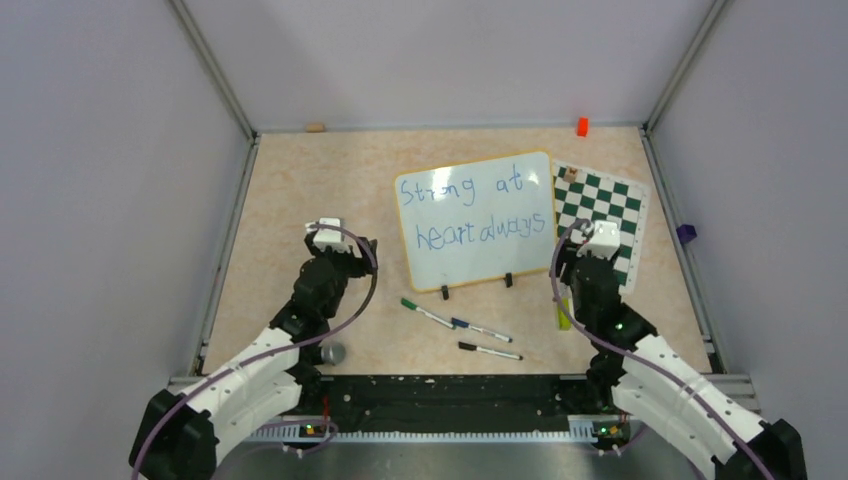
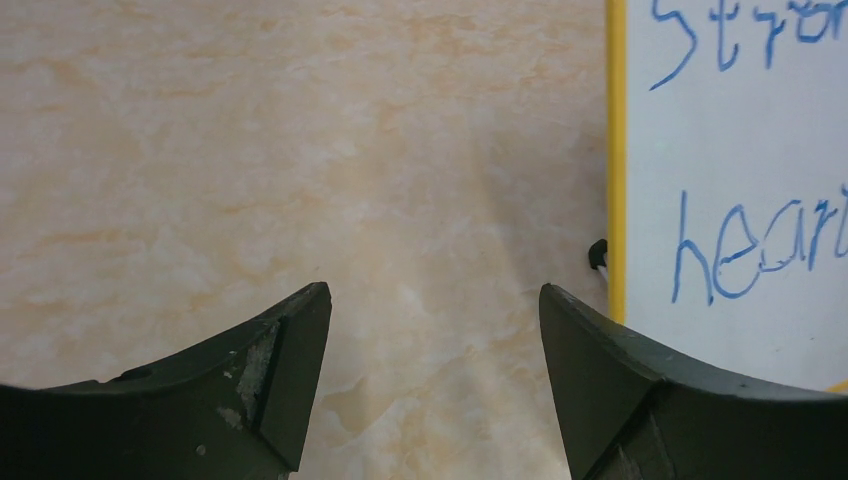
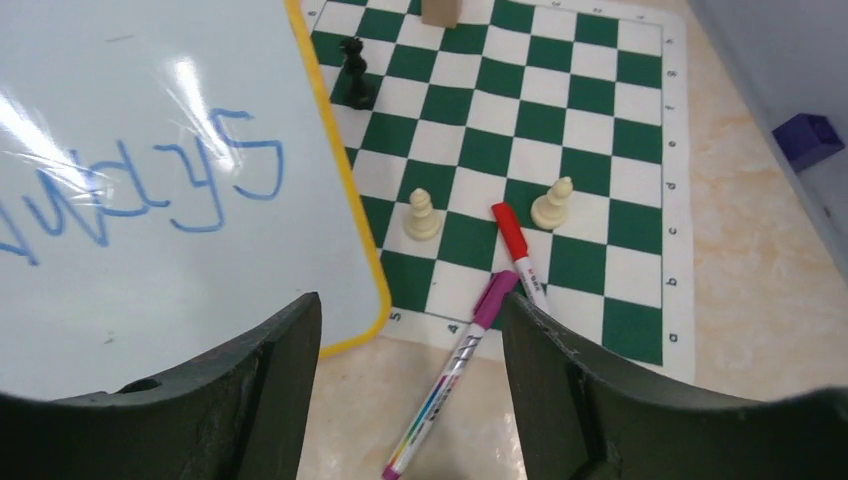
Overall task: Write a sentence on the whiteboard
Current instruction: Reset both arms
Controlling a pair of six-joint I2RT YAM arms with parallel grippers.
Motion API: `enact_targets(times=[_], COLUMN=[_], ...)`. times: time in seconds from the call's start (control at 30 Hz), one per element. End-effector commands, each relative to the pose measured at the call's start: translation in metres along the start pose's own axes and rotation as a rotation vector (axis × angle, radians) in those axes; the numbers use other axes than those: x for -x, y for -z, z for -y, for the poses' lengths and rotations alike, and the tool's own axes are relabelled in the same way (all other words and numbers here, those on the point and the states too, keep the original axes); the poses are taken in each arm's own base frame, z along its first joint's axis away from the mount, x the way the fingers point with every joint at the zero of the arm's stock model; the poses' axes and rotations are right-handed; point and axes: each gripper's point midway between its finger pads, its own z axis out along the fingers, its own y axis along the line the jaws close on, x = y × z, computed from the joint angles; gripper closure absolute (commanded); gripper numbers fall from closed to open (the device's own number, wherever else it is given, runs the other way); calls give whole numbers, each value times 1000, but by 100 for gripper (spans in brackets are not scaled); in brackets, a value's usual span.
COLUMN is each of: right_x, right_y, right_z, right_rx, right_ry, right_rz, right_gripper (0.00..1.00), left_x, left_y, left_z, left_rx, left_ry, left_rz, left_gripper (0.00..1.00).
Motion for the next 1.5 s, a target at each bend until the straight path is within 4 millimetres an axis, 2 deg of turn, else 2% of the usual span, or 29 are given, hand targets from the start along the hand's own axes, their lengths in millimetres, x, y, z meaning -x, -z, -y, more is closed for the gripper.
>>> enact_targets(times=[0.0, 0.2, 0.33, 0.47, 0.63, 0.77, 0.8, 0.87, 0.97, 1.0, 1.1, 1.17, 1.2, 1.23, 1.47], right_x=[48, 33, 32, 17, 3, 6, 5, 3, -8, -4, -13, -10, -11, -11, -11], right_y=[-7, -31, -36, -50, -62, -71, -74, -80, -85, -86, -99, -101, -100, -100, -101], right_z=[29, 64, 62, 59, 58, 58, 58, 59, 65, 67, 58, 61, 62, 62, 61], right_rx=[-94, -118, -84, -77, -83, -96, -98, -107, -144, -153, -116, -130, -134, -135, -134], right_ry=[3, -61, -17, 3, 4, -2, 4, 0, -9, 18, 44, 41, 37, 36, 37], right_rz=[335, 303, 380, 366, 361, 363, 358, 368, 373, 393, 304, 318, 316, 315, 314], right_gripper=[37, 36, 38, 39, 40, 39, 39, 39, 38, 36, 33, 23, 8, 2, 1], left_x=[1, 7, 9, 17, 23, 4, -9, -2, -11, -12, -17, -18, -17, -16, -15], left_y=[1, 9, 9, 2, -7, -10, -13, -17, -37, -43, -54, -55, -54, -52, -46], left_z=[-16, -41, -54, -66, -101, -123, -129, -130, -131, -132, -130, -130, -130, -132, -140], left_rx=[77, 189, 251, 296, 398, 402, 406, 391, 395, 394, 366, 361, 366, 374, 384], left_ry=[33, 16, -12, -52, -80, -58, -48, -71, -58, -66, -84, -86, -83, -77, -31], left_rz=[16, 72, 94, 126, 137, 172, 156, 213, 76, 53, 4, -1, 3, 12, 36], left_gripper=[19, 19, 20, 18, 18, 20, 20, 23, 24, 26, 31, 33, 33, 33, 34])
